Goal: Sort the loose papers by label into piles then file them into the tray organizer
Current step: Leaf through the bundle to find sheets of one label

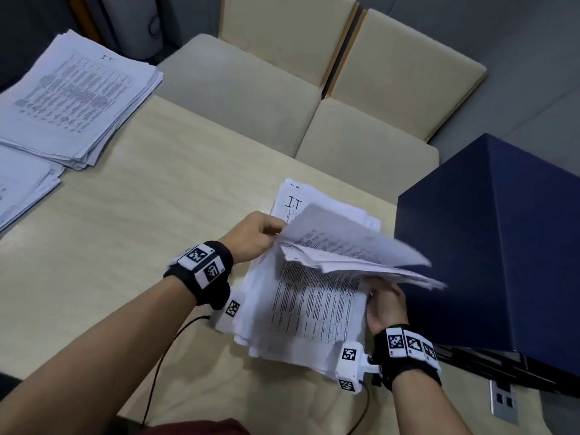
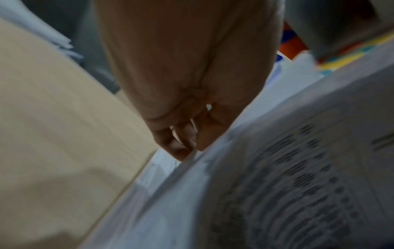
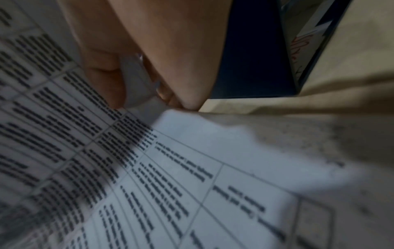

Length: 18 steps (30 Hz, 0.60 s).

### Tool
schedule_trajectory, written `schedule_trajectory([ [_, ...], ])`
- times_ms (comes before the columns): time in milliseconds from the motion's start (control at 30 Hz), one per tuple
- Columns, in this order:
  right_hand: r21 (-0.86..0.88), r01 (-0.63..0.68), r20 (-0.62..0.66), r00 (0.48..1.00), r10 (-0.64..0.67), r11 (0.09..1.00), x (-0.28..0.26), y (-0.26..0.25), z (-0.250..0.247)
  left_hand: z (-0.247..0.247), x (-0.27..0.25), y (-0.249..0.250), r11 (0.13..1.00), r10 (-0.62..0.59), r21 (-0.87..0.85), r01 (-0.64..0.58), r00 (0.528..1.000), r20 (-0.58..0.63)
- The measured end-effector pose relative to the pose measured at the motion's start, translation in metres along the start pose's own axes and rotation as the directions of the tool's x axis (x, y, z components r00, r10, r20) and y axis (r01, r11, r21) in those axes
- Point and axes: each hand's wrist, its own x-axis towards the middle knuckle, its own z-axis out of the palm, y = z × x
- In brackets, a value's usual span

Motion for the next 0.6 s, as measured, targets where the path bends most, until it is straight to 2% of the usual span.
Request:
schedule_trajectory([
  [33, 0.011, 0.014, 0.006, 1.000, -0.014, 1.000, 0.001, 0.002, 0.000, 0.002, 0.002, 0.000, 0.998, -0.055, -0.010, 0.054, 0.998, -0.039],
  [67, 0.019, 0.018, -0.004, 1.000, -0.018, 1.000, -0.002, 0.002, 0.001, 0.005, 0.005, -0.001, 0.991, -0.105, 0.071, 0.115, 0.986, -0.130],
  [133, 0.034, 0.012, -0.020, 1.000, -0.012, 0.999, -0.003, 0.004, 0.003, 0.009, 0.011, -0.010, 0.896, -0.176, 0.331, 0.296, 0.921, -0.346],
  [200, 0.053, 0.023, -0.045, 0.999, -0.021, 0.998, -0.001, 0.004, 0.005, 0.012, 0.011, -0.016, 0.764, -0.259, 0.465, 0.447, 0.873, -0.413],
  [233, 0.057, 0.021, -0.062, 0.998, -0.018, 0.998, 0.001, 0.005, 0.005, 0.014, 0.011, -0.017, 0.727, -0.282, 0.502, 0.468, 0.871, -0.403],
  [333, 0.058, -0.004, -0.080, 0.997, 0.008, 0.998, -0.001, -0.002, 0.002, 0.014, 0.011, -0.014, 0.620, -0.223, 0.669, 0.411, 0.909, -0.352],
  [433, 0.058, -0.025, -0.047, 0.998, 0.028, 0.998, 0.000, 0.000, -0.004, 0.009, 0.013, -0.003, 0.451, -0.198, 0.834, 0.318, 0.947, -0.254],
  [533, 0.084, -0.053, 0.022, 0.998, 0.051, 0.995, 0.000, 0.001, -0.004, 0.004, 0.010, 0.012, 0.296, -0.175, 0.929, 0.222, 0.969, -0.176],
  [600, 0.072, -0.049, 0.045, 0.998, 0.046, 0.996, -0.003, -0.002, -0.002, 0.001, 0.006, 0.018, 0.280, -0.149, 0.942, 0.187, 0.977, -0.150],
])
